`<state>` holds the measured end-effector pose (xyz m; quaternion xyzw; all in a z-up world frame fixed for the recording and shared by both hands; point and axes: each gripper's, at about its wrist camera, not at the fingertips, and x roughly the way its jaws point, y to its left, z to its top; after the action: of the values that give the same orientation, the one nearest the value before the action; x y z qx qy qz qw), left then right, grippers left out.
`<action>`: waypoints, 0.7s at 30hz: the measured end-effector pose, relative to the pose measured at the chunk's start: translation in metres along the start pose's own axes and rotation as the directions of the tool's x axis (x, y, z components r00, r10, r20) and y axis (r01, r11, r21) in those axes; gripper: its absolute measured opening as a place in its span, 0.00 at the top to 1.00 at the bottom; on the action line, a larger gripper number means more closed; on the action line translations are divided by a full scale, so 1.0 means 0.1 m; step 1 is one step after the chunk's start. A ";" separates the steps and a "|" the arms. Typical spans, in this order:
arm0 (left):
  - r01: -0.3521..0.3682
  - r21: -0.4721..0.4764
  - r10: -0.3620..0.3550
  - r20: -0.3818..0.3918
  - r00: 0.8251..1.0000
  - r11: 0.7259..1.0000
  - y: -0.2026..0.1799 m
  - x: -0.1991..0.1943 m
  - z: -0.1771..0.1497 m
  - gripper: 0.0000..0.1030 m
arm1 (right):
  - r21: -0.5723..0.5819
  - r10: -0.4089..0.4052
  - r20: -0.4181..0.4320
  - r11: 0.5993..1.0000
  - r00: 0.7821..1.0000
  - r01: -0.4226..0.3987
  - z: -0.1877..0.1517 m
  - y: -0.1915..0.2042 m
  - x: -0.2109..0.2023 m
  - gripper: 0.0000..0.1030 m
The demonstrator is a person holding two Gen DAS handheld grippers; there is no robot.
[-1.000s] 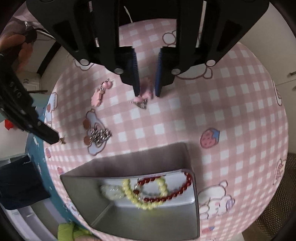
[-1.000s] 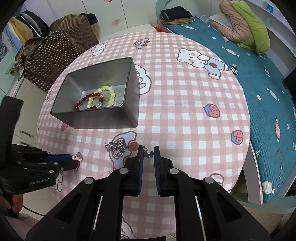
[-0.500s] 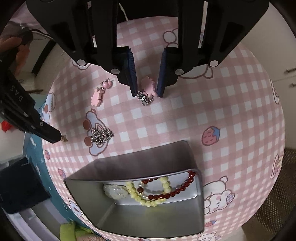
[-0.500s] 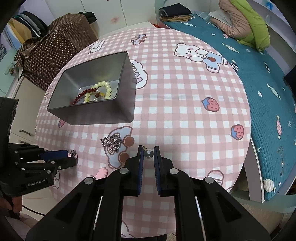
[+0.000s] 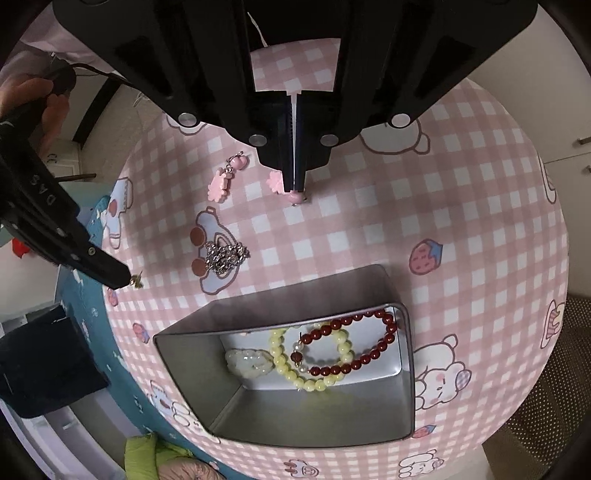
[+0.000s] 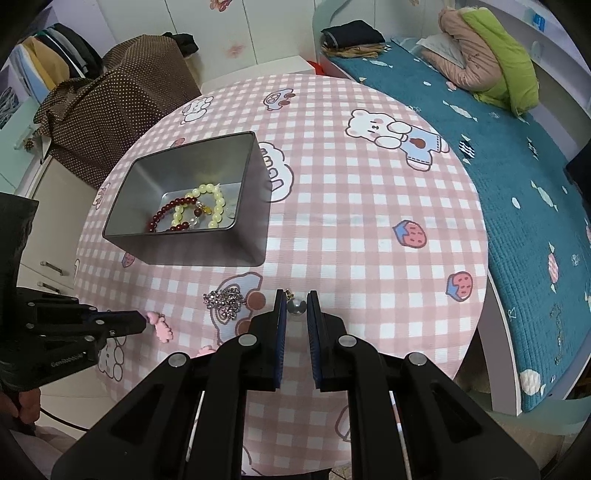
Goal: Organize jewelry
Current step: 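Carry both items over the tin box and open both tools to drop them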
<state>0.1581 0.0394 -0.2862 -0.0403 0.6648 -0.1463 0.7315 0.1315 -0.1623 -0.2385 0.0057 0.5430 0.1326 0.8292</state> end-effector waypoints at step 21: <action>-0.047 -0.063 0.044 -0.051 0.998 0.997 0.06 0.19 0.11 0.77 | 0.033 0.002 -0.040 0.999 0.999 0.000 -0.06 -0.17 0.08 0.90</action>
<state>0.1709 0.0382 -0.3047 -0.0449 0.6877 -0.1094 0.7163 0.1329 -0.1779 -0.2506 0.0168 0.5616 0.1242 0.8179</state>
